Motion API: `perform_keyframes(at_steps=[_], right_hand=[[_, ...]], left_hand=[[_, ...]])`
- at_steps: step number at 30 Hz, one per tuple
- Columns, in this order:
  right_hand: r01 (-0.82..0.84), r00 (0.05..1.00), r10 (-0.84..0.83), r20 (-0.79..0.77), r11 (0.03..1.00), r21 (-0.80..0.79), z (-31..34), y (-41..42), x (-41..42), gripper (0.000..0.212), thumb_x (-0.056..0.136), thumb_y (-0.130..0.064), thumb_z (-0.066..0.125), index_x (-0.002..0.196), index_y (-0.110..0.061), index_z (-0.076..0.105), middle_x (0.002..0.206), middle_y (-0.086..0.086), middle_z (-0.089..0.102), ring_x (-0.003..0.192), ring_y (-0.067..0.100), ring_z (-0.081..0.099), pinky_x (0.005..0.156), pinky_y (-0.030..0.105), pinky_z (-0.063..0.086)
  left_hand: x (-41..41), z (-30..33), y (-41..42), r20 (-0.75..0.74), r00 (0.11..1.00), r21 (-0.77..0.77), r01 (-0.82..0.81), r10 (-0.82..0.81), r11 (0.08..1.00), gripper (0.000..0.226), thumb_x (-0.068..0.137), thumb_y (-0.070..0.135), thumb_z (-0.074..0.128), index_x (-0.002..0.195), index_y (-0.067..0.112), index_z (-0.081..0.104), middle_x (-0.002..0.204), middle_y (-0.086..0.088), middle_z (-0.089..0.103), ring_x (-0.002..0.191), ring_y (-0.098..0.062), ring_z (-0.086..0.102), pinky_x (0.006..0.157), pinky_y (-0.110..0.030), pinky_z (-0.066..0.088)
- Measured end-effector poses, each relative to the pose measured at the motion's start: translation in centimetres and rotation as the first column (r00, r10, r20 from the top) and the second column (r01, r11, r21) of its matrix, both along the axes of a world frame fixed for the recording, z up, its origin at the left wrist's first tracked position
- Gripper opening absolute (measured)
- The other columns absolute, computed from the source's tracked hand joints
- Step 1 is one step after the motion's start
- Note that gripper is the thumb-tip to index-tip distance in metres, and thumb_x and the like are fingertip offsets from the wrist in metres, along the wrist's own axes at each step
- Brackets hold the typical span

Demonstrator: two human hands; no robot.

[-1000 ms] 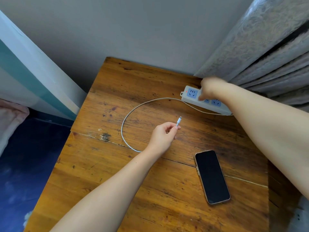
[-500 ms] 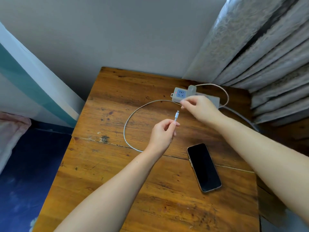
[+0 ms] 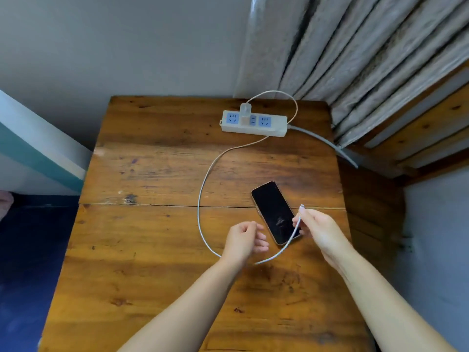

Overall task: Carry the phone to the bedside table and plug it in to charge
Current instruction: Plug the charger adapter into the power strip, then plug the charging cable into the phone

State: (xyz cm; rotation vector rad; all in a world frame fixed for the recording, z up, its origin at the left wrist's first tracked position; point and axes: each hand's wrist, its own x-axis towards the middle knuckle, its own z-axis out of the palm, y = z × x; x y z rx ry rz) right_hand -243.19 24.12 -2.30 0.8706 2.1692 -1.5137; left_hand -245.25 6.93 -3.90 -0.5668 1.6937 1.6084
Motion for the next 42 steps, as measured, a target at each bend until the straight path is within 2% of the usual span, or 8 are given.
perform_keyframes(at_steps=[7, 11, 16, 20, 25, 34, 39, 42], right_hand=[[-0.031, 0.999, 0.034, -0.024, 0.995, 0.094, -4.2, 0.7, 1.5, 0.039, 0.100, -0.036, 0.023, 0.117, -0.021, 0.055, 0.131, -0.002, 0.052, 0.117, 0.013, 0.046, 0.093, 0.028, 0.036], [0.056, 0.998, -0.057, -0.017, 0.998, -0.036, -4.2, 0.9, 0.7, 0.040, 0.101, -0.037, 0.023, 0.124, -0.019, 0.051, 0.136, 0.003, 0.051, 0.126, 0.021, 0.046, 0.104, 0.037, 0.036], [0.232, 0.972, -0.232, 0.038, 0.918, -0.323, -3.0, 0.7, 0.5, 0.034, 0.101, -0.030, 0.028, 0.119, -0.006, 0.045, 0.133, 0.013, 0.053, 0.119, 0.023, 0.052, 0.104, 0.044, 0.040], [0.240, 0.969, -0.243, 0.055, 0.848, -0.472, -2.6, 0.1, 0.6, 0.031, 0.101, -0.028, 0.032, 0.107, -0.003, 0.049, 0.128, 0.013, 0.055, 0.111, 0.022, 0.057, 0.094, 0.043, 0.047], [0.170, 0.980, -0.199, 0.005, 0.823, -0.542, -1.9, -0.6, -0.1, 0.041, 0.101, -0.027, 0.032, 0.135, -0.005, 0.038, 0.130, 0.011, 0.054, 0.119, 0.023, 0.054, 0.094, 0.041, 0.049], [-0.019, 0.968, -0.123, -0.218, 0.832, -0.555, 1.6, -1.8, -1.1, 0.027, 0.090, -0.031, 0.050, 0.079, -0.010, 0.062, 0.127, -0.006, 0.060, 0.119, 0.009, 0.056, 0.082, 0.024, 0.055], [0.017, 0.935, -0.189, -0.301, 0.869, -0.495, 4.0, -3.8, -2.1, 0.023, 0.091, -0.022, 0.053, 0.081, -0.008, 0.069, 0.085, -0.001, 0.074, 0.081, 0.011, 0.070, 0.071, 0.022, 0.057], [-0.072, 0.946, -0.093, -0.311, 0.874, -0.481, 4.7, -5.5, -1.9, 0.024, 0.093, -0.018, 0.049, 0.084, -0.004, 0.066, 0.058, -0.002, 0.063, 0.050, 0.007, 0.056, 0.050, 0.017, 0.047]], left_hand=[[0.4, -1.9, 3.1, 0.053, 0.989, -0.122, -0.133, 0.140, 0.984, 0.040, 0.098, 0.017, 0.031, 0.136, 0.014, 0.043, 0.137, -0.006, 0.052, 0.125, -0.022, 0.048, 0.109, -0.041, 0.038], [-0.3, -1.9, 4.7, 0.119, 0.962, -0.095, -0.233, 0.244, 0.968, 0.043, 0.097, 0.013, 0.028, 0.139, 0.013, 0.038, 0.137, -0.007, 0.052, 0.125, -0.023, 0.048, 0.107, -0.041, 0.040], [-2.0, -2.0, 3.4, 0.200, 0.909, 0.058, -0.384, 0.367, 0.921, 0.031, 0.099, 0.024, 0.035, 0.096, 0.009, 0.063, 0.091, -0.007, 0.066, 0.081, -0.014, 0.062, 0.064, -0.028, 0.052], [-3.5, -2.6, 2.5, 0.255, 0.908, 0.103, -0.368, 0.333, 0.924, 0.036, 0.096, 0.042, 0.039, 0.096, 0.013, 0.060, 0.093, -0.009, 0.069, 0.088, -0.024, 0.066, 0.068, -0.037, 0.054], [-4.5, -2.8, 1.3, 0.347, 0.935, 0.367, -0.206, 0.072, 0.907, 0.051, 0.090, 0.056, 0.040, 0.112, 0.014, 0.060, 0.107, -0.017, 0.071, 0.101, -0.031, 0.067, 0.084, -0.047, 0.055], [-6.4, 0.2, -1.3, 0.205, 0.978, 0.656, -0.109, -0.037, 0.747, 0.066, 0.089, 0.060, 0.033, 0.135, 0.013, 0.047, 0.138, -0.015, 0.051, 0.117, -0.026, 0.054, 0.094, -0.043, 0.047], [-7.1, 2.5, -2.5, 0.233, 0.968, 0.799, -0.245, 0.094, 0.549, 0.076, 0.084, 0.067, 0.035, 0.138, 0.013, 0.043, 0.130, -0.014, 0.056, 0.116, -0.027, 0.056, 0.095, -0.044, 0.049], [-7.5, 3.2, -3.4, 0.254, 0.955, 0.812, -0.297, 0.155, 0.502, 0.068, 0.088, 0.060, 0.039, 0.134, 0.011, 0.048, 0.121, -0.014, 0.061, 0.108, -0.025, 0.060, 0.094, -0.044, 0.051]])
